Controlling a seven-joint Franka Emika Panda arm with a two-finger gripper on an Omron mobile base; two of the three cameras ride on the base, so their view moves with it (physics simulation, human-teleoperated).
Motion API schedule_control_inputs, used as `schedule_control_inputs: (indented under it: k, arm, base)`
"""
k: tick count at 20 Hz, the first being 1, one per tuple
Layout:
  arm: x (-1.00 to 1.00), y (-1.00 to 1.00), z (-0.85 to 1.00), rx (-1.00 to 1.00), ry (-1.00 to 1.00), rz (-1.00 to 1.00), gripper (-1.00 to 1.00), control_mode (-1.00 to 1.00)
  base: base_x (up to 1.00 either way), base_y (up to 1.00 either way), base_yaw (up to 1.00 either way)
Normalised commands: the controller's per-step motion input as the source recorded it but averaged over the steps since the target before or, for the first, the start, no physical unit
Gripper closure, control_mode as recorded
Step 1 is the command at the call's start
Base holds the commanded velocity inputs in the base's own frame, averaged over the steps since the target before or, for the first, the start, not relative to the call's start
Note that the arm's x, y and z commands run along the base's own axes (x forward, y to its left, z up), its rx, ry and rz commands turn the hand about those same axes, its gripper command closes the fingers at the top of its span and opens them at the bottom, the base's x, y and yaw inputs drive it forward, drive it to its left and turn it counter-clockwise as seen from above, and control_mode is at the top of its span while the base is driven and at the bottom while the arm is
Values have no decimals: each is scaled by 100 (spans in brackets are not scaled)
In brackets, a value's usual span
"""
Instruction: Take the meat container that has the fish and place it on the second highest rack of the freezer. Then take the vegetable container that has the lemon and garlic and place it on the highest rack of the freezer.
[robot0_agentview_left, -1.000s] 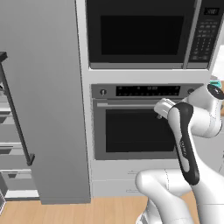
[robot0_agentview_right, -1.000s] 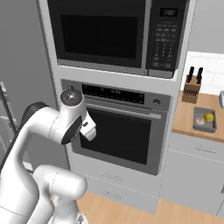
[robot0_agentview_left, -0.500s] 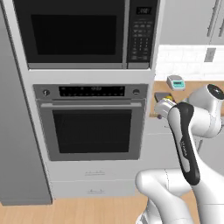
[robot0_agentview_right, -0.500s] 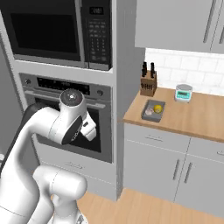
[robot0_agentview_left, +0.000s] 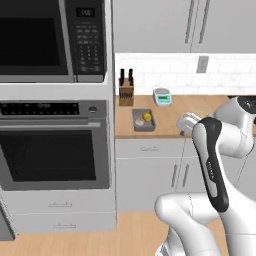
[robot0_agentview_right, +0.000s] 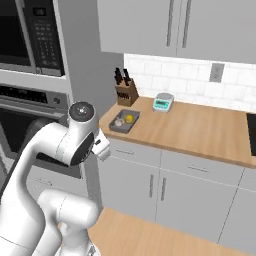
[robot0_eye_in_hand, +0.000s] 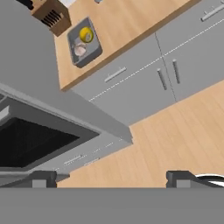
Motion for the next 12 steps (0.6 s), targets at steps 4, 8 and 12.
schedule_control_inputs:
  k: [4,8,12]
  arm:
    - [0,0,0,0,0,0,-100,100]
    - [0,0,0,0,0,0,-100,100]
    - [0,0,0,0,0,0,-100,100]
  base:
    - [37,-89,0]
    - [62,-22,0]
    - [51,21,0]
